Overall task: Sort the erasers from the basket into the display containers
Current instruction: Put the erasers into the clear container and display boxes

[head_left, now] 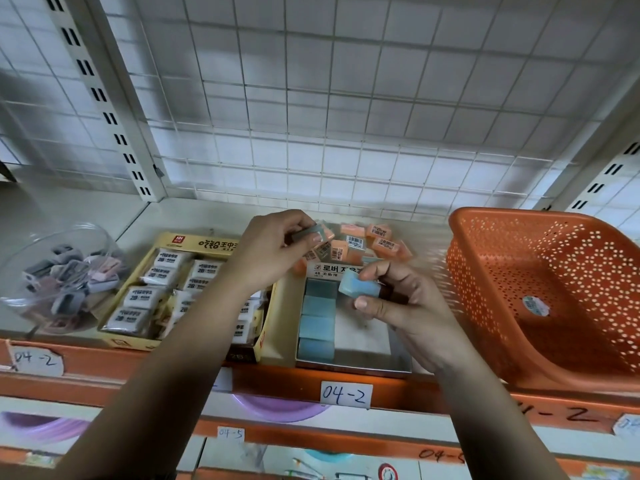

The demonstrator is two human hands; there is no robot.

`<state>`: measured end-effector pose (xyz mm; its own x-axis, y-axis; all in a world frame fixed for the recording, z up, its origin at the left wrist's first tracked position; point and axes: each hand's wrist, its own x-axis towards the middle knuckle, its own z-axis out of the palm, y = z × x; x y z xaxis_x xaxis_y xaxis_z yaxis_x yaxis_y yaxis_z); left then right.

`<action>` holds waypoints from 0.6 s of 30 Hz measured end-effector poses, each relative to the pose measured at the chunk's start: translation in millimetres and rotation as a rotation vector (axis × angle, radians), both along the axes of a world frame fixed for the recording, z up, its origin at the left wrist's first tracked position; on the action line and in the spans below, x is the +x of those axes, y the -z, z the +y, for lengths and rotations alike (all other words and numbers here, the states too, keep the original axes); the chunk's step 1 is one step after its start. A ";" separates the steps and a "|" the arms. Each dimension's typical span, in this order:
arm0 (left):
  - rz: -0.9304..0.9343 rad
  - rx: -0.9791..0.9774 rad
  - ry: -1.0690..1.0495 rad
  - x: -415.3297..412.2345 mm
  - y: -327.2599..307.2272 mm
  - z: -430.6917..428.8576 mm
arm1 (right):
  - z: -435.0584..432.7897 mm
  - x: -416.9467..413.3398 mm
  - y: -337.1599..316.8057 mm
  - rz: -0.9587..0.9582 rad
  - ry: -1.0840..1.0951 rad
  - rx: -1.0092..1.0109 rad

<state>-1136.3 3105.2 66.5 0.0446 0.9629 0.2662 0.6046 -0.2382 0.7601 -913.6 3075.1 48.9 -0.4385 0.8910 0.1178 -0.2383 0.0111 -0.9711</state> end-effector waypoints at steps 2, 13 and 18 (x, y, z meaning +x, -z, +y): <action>-0.017 0.009 -0.020 -1.7 4.3 0.0 | -1.6 -1.0 -1.9 -0.013 0.019 0.019; 0.035 0.076 -0.063 -4.7 8.6 -0.4 | -12.0 -0.2 -12.1 -0.487 -0.047 0.088; 0.042 0.088 -0.063 -4.9 10.4 -1.3 | -18.7 -8.5 -12.5 -0.724 -0.081 0.098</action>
<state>-1141.3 3103.9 56.1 -0.0025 0.9370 0.3493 0.6517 -0.2634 0.7112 -922.1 3056.4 61.4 -0.5007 0.8528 -0.1486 0.4586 0.1157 -0.8811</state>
